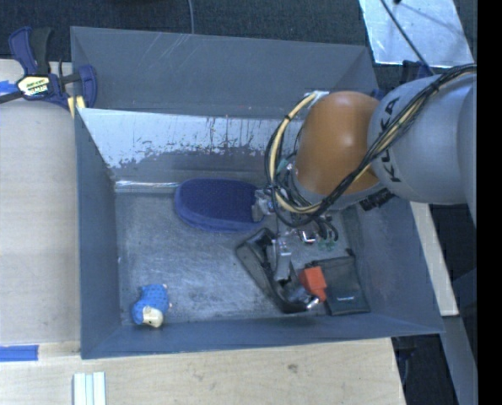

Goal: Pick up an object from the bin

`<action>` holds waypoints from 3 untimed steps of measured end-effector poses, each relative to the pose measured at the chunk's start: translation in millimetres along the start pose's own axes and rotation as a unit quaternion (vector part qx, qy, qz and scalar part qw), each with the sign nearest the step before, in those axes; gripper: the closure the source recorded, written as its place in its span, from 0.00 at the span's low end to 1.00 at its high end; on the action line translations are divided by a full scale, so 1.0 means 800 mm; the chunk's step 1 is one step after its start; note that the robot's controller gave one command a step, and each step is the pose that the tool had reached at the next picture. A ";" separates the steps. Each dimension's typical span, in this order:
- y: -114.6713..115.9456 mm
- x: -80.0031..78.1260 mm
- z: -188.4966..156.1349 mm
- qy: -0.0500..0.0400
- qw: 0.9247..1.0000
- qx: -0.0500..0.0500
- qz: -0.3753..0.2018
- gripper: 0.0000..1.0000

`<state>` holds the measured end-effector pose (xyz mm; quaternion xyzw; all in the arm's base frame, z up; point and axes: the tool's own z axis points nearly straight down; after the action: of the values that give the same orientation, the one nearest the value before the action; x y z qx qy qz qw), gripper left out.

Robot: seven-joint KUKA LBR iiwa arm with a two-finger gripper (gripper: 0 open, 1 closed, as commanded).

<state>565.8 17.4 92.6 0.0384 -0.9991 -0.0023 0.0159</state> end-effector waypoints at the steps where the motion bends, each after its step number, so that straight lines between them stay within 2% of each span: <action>1: 0.000 -0.001 0.001 0.001 1.000 0.000 0.001 1.00; 2: -0.003 -0.004 0.005 0.020 0.994 0.002 0.111 1.00; 3: -0.003 -0.005 0.005 0.021 0.994 0.001 0.109 1.00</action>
Offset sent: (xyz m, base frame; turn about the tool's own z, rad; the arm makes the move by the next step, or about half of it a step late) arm 0.0000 0.0000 0.0000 0.0000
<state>569.6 15.5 88.6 -0.0703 -0.9968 0.0017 0.0369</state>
